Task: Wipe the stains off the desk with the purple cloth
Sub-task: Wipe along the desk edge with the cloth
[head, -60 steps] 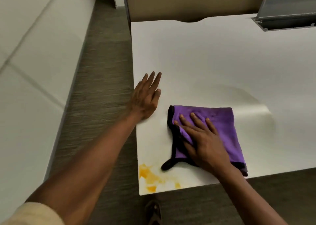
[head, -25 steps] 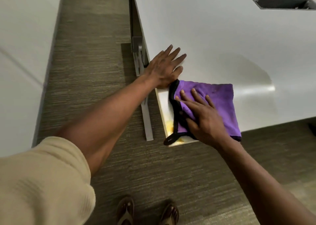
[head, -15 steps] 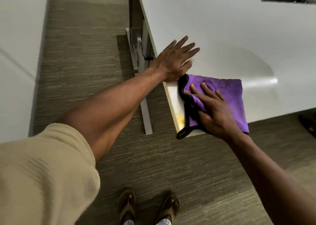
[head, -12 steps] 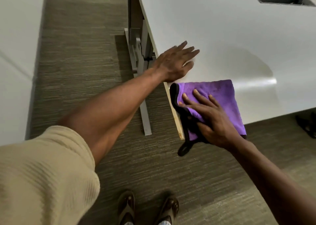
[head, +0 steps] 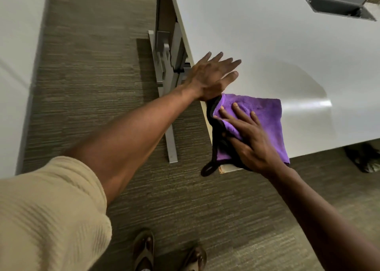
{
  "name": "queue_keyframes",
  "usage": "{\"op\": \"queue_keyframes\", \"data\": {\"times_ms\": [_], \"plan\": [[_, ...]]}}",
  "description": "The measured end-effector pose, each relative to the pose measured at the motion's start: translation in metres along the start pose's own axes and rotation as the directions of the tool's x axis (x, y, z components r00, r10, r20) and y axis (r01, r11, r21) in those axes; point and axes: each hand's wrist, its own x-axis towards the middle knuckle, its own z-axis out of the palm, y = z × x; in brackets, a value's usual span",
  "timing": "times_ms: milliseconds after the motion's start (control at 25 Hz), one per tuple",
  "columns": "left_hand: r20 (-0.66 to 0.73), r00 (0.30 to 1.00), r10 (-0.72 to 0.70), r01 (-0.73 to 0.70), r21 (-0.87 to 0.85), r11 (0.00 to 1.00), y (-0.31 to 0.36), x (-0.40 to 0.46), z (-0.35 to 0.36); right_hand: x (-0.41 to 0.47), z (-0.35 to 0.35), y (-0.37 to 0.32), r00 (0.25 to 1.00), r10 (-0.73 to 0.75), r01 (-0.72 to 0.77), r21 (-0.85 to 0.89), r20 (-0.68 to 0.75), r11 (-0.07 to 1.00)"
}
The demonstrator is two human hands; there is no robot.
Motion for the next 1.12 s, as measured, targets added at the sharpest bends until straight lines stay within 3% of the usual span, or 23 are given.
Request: {"op": "queue_keyframes", "data": {"times_ms": [160,440,600,680,880,1000,1120], "plan": [[-0.038,0.999,-0.009,0.008,-0.008,1.000,-0.002,0.002,0.005,-0.019,0.001,0.009,0.996,-0.080,0.080,-0.009,0.026,0.997],[-0.144,0.984,-0.104,0.097,-0.051,0.994,-0.003,0.007,0.010,0.018,-0.008,0.010,1.000,0.022,-0.023,-0.047,-0.014,0.999],[-0.087,0.993,-0.083,0.087,0.048,0.995,-0.004,0.005,0.011,-0.038,-0.001,0.014,0.979,-0.177,0.180,-0.020,0.098,0.983],[-0.073,0.993,-0.088,0.092,0.057,0.994,-0.002,0.004,0.011,-0.043,-0.011,0.022,0.967,-0.207,0.205,0.023,0.148,0.978],[-0.088,0.991,-0.101,0.107,0.058,0.993,0.001,0.002,0.006,0.005,-0.015,0.022,0.993,0.106,-0.107,-0.013,-0.056,0.994],[-0.065,0.996,-0.054,0.062,0.146,0.987,0.003,0.000,0.004,-0.024,-0.004,0.017,0.999,-0.048,0.048,-0.017,-0.007,0.999],[0.027,0.995,0.092,-0.096,0.288,0.953,0.009,-0.003,0.005,-0.059,-0.013,0.030,0.987,-0.141,0.136,0.062,0.079,0.989]]}}
